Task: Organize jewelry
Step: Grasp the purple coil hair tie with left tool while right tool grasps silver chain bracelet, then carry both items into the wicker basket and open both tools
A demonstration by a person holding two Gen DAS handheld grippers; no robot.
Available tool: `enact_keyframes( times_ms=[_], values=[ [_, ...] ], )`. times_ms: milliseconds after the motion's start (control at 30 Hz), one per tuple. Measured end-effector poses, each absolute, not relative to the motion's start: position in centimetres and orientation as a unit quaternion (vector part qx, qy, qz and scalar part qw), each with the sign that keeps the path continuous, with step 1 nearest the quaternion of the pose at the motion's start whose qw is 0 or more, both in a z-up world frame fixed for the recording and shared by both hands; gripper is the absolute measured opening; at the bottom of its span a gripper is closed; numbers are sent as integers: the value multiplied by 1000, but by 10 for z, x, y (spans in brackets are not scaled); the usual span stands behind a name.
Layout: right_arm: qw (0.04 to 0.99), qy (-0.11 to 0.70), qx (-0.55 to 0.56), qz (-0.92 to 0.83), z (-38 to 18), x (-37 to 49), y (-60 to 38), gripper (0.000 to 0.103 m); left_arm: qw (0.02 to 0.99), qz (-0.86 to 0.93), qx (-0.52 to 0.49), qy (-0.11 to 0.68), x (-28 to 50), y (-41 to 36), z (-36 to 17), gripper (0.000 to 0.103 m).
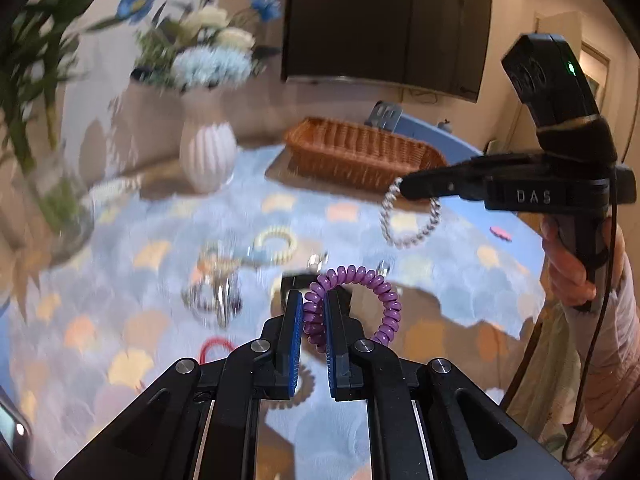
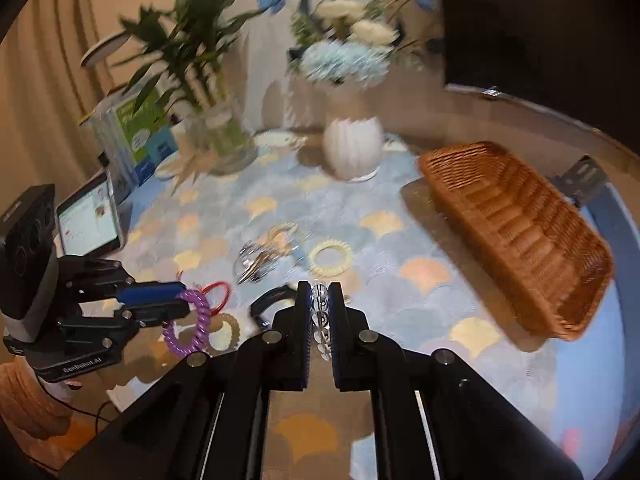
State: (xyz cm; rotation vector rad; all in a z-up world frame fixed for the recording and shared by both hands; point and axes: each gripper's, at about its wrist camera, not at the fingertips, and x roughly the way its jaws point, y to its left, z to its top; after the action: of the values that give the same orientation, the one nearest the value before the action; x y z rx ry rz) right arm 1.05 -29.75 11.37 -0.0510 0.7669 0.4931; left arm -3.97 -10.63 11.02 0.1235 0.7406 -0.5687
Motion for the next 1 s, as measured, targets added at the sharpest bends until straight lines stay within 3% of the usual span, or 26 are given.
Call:
enact_keyframes(
  times_ms=[400, 667, 1000],
  values=[
    [942, 321, 43, 86, 156, 55, -411, 10, 892, -313, 70, 319, 67, -217, 166, 10],
    [914, 389, 88, 69, 102, 131, -439, 10, 870, -303, 52, 385, 168, -278, 120, 10],
    [885, 448, 129, 22, 50, 167, -476, 10, 851, -304, 68, 423, 203, -320, 74, 11]
  ],
)
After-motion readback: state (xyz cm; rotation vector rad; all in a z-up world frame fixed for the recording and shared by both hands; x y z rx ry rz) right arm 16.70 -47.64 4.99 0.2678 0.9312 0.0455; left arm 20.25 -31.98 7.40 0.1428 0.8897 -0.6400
